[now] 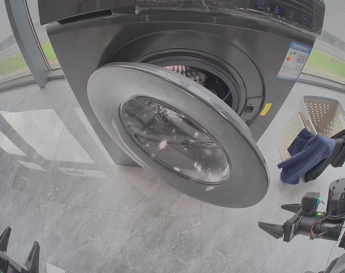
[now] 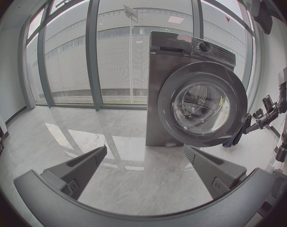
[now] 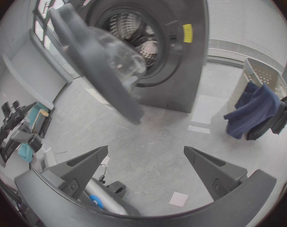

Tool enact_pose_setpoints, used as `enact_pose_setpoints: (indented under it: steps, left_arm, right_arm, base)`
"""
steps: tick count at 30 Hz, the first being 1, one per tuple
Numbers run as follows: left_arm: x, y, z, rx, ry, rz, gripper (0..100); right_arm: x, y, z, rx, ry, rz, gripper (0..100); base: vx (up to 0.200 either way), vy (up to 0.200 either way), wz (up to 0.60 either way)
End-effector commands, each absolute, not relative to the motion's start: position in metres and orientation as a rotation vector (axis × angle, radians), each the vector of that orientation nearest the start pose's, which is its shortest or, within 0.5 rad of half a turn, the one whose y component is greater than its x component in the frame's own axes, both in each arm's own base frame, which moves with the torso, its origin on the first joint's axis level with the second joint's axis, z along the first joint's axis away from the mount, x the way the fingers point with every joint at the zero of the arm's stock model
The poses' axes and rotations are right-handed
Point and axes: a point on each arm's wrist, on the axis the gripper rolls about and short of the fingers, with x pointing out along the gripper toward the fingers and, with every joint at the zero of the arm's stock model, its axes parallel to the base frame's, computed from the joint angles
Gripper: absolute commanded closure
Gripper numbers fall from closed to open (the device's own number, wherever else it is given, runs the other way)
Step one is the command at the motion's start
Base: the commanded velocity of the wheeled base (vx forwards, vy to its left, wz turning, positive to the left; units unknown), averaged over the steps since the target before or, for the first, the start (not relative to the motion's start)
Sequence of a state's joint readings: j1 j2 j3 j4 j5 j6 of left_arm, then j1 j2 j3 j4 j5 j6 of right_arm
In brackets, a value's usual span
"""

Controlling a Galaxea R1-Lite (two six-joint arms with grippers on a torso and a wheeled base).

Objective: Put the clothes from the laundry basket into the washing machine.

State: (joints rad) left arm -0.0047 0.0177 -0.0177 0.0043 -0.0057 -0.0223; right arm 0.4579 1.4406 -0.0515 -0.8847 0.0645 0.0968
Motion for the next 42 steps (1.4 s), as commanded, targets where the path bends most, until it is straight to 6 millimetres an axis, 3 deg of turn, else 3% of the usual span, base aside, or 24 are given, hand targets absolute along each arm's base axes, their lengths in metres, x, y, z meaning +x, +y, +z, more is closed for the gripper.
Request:
enact_pose_setpoints:
  steps: [1,5,12,22,26,31,42]
  left_arm:
    - [-0.022,0.0,0.076,-0.023,0.012,-0.011,0]
    - [-0.022,0.0,0.076,-0.023,0.012,-0.011,0]
    - [-0.022,0.0,0.076,-0.023,0.012,-0.011,0]
    - [-0.022,0.0,0.076,-0.023,0.012,-0.011,0]
    - [-0.022,0.0,0.076,-0.023,0.012,-0.011,0]
    - [-0.022,0.0,0.076,-0.023,0.012,-0.011,0]
    - [-0.022,0.0,0.076,-0.023,0.012,-0.011,0]
  right_arm:
    - [0.171,0.059,0.096,0.026,0.499,0.354,0]
    - [0.188,0.064,0.105,0.044,0.459,0.336,0]
    - [0.194,0.079,0.117,0.127,0.386,0.368,0]
    - [0.152,0.101,0.1,0.068,0.474,0.552,0]
    - [0.154,0.101,0.105,0.075,0.452,0.546,0]
    - [0.188,0.102,0.114,0.114,0.4,0.398,0]
    - [0.271,0.137,0.106,0.16,0.332,0.271,0]
  base:
    - [0.0,0.0,0.0]
    - [0.0,0.0,0.0]
    - [0.0,0.0,0.0]
    - [0.0,0.0,0.0]
    - [0.0,0.0,0.0]
    - [0.0,0.0,0.0]
    - [0.0,0.0,0.0]
